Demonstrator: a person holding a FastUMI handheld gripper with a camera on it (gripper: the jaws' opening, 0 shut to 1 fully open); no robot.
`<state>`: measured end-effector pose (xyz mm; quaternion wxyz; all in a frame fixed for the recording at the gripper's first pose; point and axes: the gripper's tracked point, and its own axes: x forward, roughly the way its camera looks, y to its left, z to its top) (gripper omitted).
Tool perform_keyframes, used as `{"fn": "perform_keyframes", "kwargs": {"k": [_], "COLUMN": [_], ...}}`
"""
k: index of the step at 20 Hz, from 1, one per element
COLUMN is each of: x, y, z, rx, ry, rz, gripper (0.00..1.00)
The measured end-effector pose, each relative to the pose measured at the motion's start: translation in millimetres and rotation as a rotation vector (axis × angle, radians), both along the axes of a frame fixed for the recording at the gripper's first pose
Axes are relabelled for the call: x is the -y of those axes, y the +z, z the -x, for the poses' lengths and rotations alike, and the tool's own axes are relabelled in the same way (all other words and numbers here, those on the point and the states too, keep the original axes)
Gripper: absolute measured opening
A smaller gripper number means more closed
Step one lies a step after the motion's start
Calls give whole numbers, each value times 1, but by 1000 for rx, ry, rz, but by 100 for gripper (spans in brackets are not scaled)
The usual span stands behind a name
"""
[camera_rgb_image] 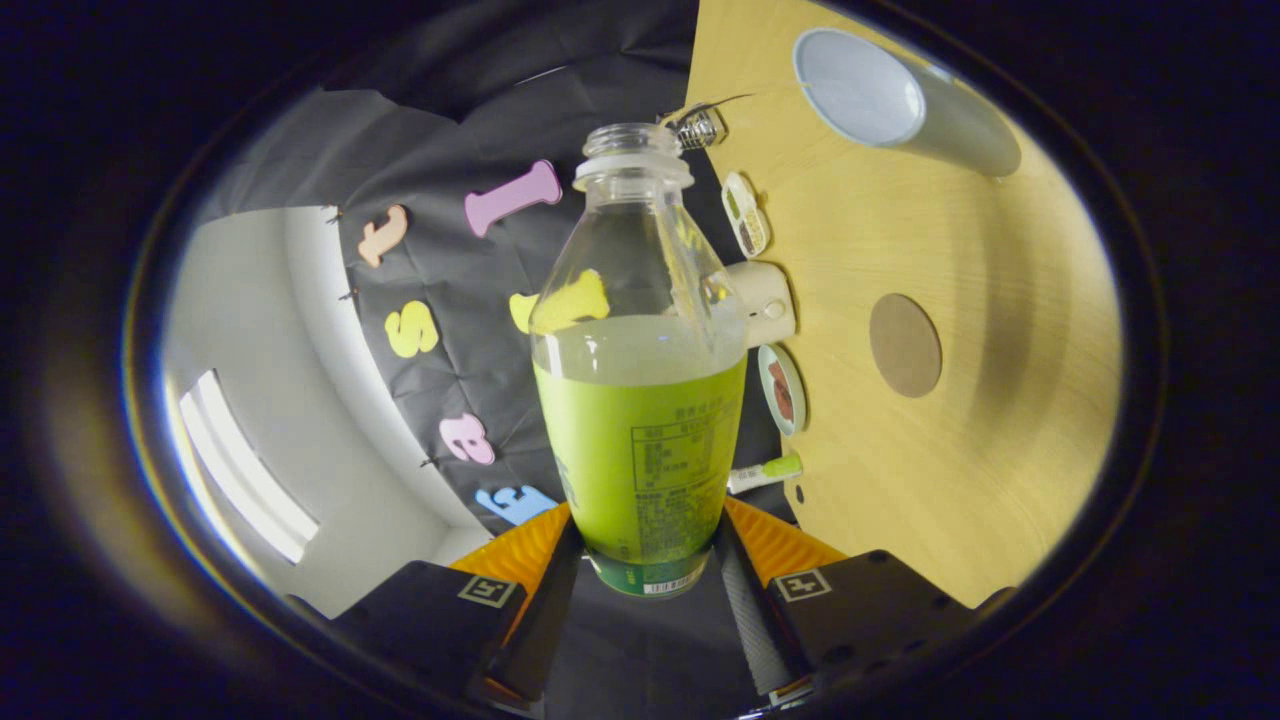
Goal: Take the bottle from table, then pour the juice into the cup, finally place the bottle on the coaster
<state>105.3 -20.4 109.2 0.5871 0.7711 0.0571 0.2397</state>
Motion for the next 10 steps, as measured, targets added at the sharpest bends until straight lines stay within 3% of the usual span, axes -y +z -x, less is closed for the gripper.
{"fn": "perform_keyframes", "kwargs": {"k": [10], "x": [7], "y": [11], "z": [2], "rx": [10], "ry": [1], "rz": [-57], "gripper": [78]}}
